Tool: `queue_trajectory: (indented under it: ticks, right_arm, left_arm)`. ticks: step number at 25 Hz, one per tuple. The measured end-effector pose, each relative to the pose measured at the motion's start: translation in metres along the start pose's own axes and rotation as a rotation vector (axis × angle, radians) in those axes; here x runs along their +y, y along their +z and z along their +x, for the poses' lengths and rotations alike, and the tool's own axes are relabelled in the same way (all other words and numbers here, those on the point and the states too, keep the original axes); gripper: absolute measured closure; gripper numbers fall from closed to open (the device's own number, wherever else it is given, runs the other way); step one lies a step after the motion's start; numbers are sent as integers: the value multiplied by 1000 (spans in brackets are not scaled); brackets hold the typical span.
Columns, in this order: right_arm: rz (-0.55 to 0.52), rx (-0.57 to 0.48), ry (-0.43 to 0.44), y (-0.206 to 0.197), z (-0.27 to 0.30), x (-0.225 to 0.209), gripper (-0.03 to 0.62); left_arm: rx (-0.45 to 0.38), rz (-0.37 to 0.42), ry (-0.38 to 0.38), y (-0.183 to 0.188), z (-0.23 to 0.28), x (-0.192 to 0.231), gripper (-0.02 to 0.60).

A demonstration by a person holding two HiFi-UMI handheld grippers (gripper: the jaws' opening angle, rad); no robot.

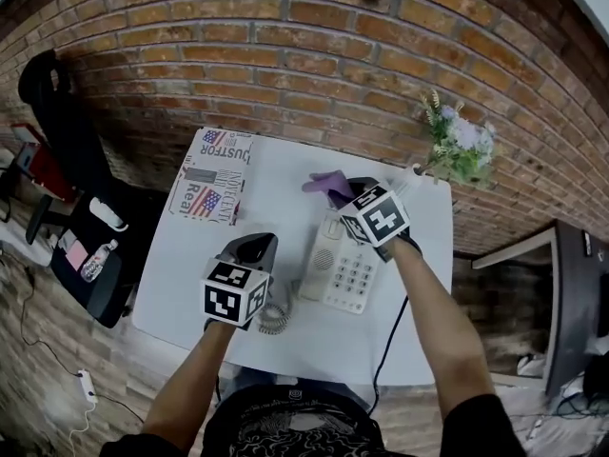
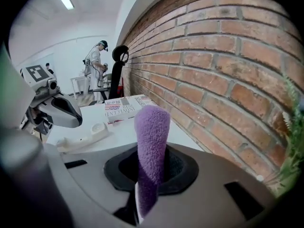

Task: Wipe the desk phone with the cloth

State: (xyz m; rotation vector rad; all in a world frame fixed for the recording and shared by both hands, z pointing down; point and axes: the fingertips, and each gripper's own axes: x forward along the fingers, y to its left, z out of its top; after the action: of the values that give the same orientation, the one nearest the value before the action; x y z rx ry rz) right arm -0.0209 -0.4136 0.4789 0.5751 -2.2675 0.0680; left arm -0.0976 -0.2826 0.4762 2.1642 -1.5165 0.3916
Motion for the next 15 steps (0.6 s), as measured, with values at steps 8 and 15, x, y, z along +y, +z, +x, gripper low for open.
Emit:
queue_trajectory:
  ticks: [8, 15]
  right_arm:
    - [131, 15, 249, -19, 18, 4, 551]
    - [84, 32, 369, -28, 11, 15, 551]
  left_arm:
    - [-11, -50, 121, -9, -2, -8, 580]
    - [-12, -56, 169, -12, 1, -25, 580]
